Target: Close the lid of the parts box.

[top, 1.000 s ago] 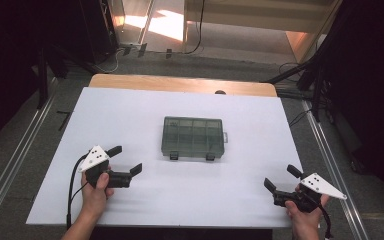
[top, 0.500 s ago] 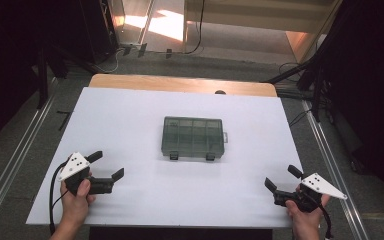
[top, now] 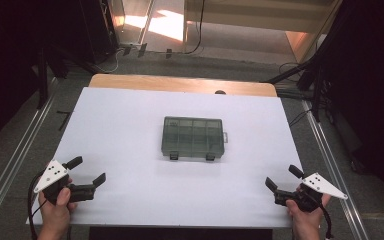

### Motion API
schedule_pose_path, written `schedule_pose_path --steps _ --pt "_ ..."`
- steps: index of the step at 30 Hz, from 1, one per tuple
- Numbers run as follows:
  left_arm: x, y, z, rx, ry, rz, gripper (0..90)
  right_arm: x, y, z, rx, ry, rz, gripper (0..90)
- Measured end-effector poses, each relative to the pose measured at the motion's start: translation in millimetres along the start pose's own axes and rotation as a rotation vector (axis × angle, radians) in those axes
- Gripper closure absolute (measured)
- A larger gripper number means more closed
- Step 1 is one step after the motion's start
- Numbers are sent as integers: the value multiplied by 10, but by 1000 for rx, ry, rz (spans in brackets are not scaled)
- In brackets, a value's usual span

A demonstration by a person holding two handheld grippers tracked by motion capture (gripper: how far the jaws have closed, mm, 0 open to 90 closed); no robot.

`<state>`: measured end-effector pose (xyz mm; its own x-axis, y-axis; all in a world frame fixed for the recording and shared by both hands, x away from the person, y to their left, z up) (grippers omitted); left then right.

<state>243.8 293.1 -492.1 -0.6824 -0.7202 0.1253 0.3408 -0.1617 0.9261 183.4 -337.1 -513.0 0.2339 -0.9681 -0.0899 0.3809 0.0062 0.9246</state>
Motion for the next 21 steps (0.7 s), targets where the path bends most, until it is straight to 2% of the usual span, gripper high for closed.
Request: schedule_pose_path --steps 5,8,21 --pt "-31 -3 49 13 9 3 0 4 -6 -1 -1 -4 0 0" --pt "-43 -2 65 11 30 -3 0 1 -8 -3 -2 -3 4 0" --pt "-48 -19 22 -1 21 -4 0 -7 -13 -15 -7 0 9 0"
Point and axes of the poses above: each handheld gripper's, and its own axes: z roughly backward along the jaws, y roughly out of its top, x roughly to its right, the point moved 1 cm from there along -z, roughly forward along the jaws, and after that the axes turned 8 degrees about -y, right-handed, at the moved point
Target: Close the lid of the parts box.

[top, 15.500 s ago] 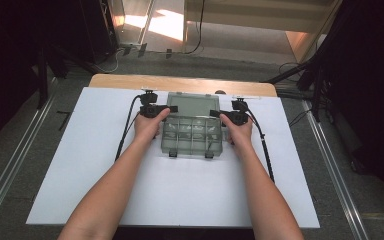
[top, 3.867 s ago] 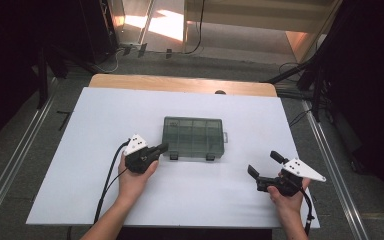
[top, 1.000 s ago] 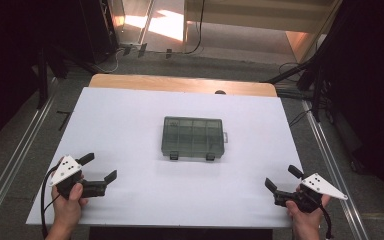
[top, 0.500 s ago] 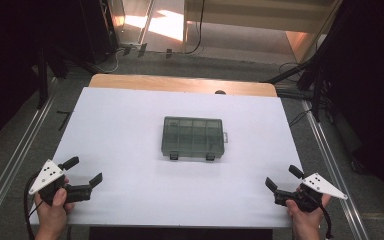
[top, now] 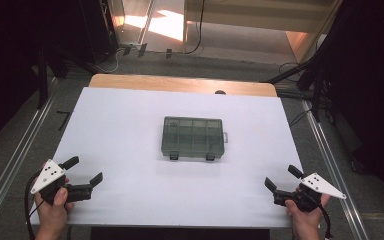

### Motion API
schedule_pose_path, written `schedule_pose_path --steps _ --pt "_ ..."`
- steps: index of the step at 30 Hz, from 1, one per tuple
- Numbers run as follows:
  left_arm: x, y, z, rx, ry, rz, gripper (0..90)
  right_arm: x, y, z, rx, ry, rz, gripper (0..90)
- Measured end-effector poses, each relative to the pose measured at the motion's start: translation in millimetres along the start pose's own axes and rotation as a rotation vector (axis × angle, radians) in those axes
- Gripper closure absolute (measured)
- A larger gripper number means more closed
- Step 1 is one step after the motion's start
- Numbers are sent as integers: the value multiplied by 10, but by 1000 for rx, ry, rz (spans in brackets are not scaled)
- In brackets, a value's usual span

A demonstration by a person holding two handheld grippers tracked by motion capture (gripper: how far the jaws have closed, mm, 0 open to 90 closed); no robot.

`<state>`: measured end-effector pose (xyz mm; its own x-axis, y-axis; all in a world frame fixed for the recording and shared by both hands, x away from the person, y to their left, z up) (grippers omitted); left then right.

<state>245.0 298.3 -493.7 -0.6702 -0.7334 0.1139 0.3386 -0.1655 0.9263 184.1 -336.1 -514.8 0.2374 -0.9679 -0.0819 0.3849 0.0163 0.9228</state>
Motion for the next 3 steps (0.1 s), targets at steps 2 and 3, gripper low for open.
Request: schedule_pose_path --steps 2,3 --pt "-6 -4 -18 -16 6 5 0 2 -1 -1 -2 4 -3 0" --pt "-12 -6 -35 -25 24 9 0 4 -1 -5 -5 7 -3 0"
Point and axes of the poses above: each handheld gripper's, and its own axes: z roughly backward along the jaws, y roughly out of its top, x roughly to its right, the point moved 1 cm from there along -z, roughly forward along the jaws, and after that the axes turned 8 degrees about -y, right-handed, at the moved point
